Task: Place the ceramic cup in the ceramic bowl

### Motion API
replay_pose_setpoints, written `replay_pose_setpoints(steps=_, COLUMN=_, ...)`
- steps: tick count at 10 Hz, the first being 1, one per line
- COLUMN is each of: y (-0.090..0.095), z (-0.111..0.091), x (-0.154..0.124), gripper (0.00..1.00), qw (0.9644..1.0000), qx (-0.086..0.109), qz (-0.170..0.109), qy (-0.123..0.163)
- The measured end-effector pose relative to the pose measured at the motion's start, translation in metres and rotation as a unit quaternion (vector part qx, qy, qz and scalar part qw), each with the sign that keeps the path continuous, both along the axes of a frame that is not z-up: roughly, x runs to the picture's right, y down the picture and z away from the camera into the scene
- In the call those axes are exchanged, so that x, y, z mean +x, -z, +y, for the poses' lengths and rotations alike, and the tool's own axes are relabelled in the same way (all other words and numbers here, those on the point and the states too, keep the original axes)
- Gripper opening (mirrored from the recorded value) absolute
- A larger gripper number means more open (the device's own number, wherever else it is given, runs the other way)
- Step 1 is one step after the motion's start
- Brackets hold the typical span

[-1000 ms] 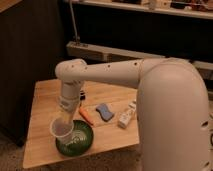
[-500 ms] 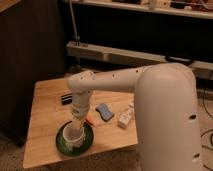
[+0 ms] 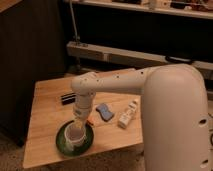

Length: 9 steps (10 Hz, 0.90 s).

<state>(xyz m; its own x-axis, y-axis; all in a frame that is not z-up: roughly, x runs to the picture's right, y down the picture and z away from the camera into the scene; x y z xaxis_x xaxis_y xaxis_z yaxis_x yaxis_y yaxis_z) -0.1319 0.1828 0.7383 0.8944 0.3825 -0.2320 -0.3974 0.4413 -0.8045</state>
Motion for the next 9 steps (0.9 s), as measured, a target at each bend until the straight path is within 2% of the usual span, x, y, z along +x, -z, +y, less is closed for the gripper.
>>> replay_pose_setpoints(steps=1, y=0.0, z=0.001, x=0.001, gripper=0.79, qw=1.0, qx=-0.001, qz=0.0, qy=-0.003)
replay_pose_setpoints(steps=5, y=0.004, z=-0.003, x=-0.005, gripper=0.8, qw=0.9998, qx=-0.003, qz=-0.017, qy=-0.013)
replay_pose_setpoints(steps=7, y=0.017, z=-0.018, x=-0.003, gripper=0.8, qw=0.9995, qx=0.004, qz=-0.025, qy=-0.017)
replay_pose_setpoints(steps=9, y=0.044, z=-0.042, x=0.006, gripper=0.8, qw=0.999, qx=0.027, qz=-0.025, qy=-0.025)
